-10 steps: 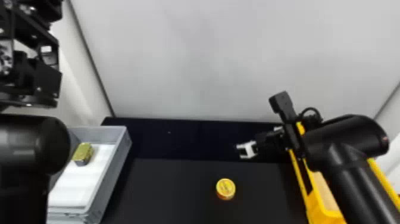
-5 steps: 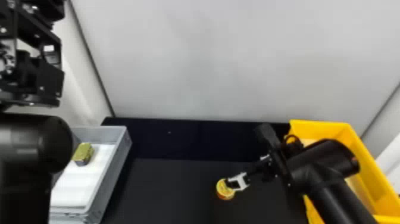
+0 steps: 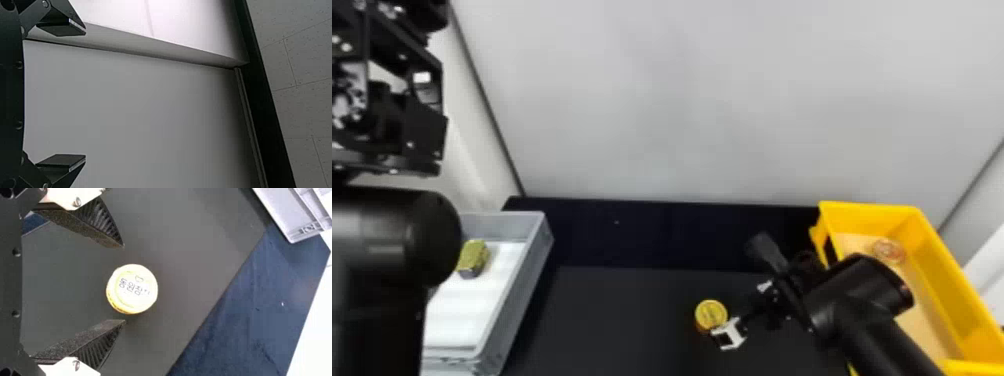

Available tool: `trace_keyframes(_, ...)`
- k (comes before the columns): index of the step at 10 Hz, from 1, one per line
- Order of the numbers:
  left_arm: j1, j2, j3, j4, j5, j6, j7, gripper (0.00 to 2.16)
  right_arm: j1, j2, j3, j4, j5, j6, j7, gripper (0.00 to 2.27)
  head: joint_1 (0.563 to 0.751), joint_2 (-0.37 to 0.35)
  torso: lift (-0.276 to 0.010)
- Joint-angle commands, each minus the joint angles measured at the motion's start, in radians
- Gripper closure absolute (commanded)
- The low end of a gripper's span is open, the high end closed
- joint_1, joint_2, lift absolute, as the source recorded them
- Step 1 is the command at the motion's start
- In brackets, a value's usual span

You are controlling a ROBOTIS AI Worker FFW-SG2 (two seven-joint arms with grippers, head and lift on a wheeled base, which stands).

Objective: Pick up the round yellow can and place it in the yellow rectangular box

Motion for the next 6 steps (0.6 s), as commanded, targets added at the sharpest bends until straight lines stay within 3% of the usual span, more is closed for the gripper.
trace_keyframes(1,-0.006,-0.002,-0.005,0.003,0.000,-0.002,0.000,0.14,-0.018,0.001,0.026,0.038,0.012,-0.062,-0.006,0.11,0.663,0.054,-0.002)
trace_keyframes(6,-0.014,-0.008,-0.011,0.006,0.000,-0.006,0.000,0.14,-0.029,0.010,0.032,0.089,0.011,-0.124,-0.022,0.12,0.663,0.054,-0.002)
